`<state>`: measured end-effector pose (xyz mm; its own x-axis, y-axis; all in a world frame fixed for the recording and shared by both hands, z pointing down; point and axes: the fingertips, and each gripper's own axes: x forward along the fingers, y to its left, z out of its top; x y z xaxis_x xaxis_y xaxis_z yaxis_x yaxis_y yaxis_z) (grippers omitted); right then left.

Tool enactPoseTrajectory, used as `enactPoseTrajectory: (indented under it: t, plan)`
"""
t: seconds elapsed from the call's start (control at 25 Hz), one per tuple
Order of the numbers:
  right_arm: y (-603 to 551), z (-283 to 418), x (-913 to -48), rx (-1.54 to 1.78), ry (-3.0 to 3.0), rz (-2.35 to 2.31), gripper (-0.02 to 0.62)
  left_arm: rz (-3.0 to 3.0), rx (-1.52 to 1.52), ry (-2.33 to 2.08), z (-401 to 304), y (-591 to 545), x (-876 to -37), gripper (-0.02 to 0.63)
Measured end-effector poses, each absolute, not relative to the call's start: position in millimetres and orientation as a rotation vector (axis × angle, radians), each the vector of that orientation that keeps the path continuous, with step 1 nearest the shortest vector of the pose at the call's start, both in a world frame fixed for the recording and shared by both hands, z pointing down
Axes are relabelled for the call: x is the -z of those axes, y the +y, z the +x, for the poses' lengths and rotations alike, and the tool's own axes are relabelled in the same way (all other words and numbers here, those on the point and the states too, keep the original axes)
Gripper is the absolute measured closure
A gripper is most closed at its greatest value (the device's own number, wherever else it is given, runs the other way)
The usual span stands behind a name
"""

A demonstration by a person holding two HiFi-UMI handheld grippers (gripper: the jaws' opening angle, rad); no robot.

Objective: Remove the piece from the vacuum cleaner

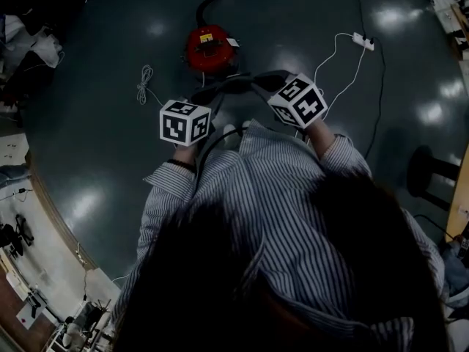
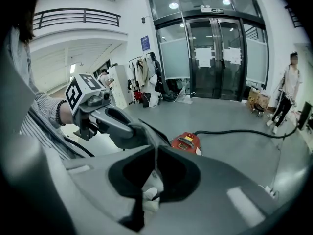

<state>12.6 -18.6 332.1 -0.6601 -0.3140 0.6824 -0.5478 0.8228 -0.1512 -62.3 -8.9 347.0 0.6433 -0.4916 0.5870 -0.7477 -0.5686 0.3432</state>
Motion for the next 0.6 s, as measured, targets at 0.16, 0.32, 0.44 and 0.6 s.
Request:
enactPoseTrajectory:
  t: [0.16, 0.32, 0.44, 0.6]
  plan:
    - [-17.8, 14.3, -331.1, -0.458, -2.331, 0.635, 0.574, 2.281, -0.581, -0.952, -60.7, -9.0, -346.6, 0.574]
    - [-15.0, 16.6, -332.2, -0.471, -2.326, 0.645, 0.574, 2.277, -0.586, -0.942, -58.6, -6.9, -348.2, 0.574]
    - [-13.6, 19.7, -332.1, -0.473, -2.325, 0.653, 0.574, 2.282, -0.593, -0.933, -55.4, -6.3, -347.8, 0.574]
    - [-13.7, 23.1, -332.1, -0.467, -2.322, 0.661, 0.574, 2.284, -0.597, -0.920, -51.4, -5.4, -348.2, 0.574]
